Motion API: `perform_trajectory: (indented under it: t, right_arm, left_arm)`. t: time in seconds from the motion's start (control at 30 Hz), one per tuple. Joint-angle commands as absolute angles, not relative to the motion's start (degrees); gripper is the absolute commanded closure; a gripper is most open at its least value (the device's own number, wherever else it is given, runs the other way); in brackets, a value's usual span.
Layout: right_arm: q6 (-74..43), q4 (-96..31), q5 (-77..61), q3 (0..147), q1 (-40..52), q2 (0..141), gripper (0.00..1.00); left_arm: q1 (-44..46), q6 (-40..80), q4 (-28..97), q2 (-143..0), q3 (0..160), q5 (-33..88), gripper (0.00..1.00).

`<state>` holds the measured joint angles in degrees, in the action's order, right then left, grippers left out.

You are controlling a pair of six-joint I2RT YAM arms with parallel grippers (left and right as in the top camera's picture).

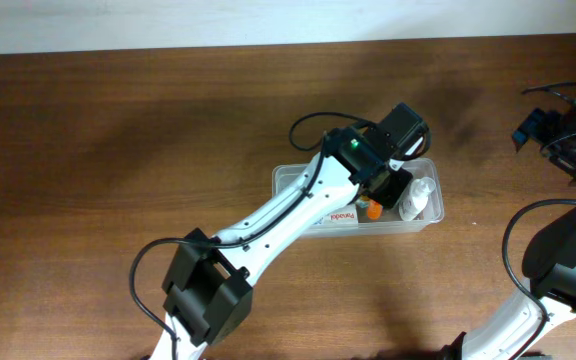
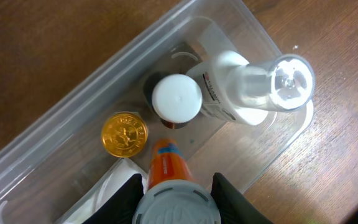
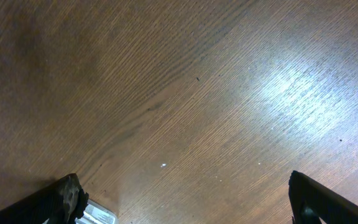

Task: Pack container
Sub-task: 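Carry the tube into the container beside the jar and release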

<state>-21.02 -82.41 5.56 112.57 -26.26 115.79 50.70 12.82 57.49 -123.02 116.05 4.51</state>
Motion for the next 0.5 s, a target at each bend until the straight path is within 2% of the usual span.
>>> perform_trajectory:
  t: [0.0, 0.4, 0.47]
  right_arm:
    - [-21.52, -82.41, 5.85, 112.60, -26.26, 115.57, 0.02]
    - [-21.52, -82.43, 5.85, 112.60, -26.26, 115.57, 0.02]
    - [-21.52, -82.43, 5.85, 112.60, -26.26, 115.57, 0.02]
  left_arm:
    - [51.75, 11.68, 57.23, -125.43, 117.05, 5.17, 0.64]
    - [51.77, 11.68, 57.06, -125.69, 117.05, 5.17, 0.64]
    - [51.77, 11.66, 57.04, -125.69, 117.05, 5.15, 0.55]
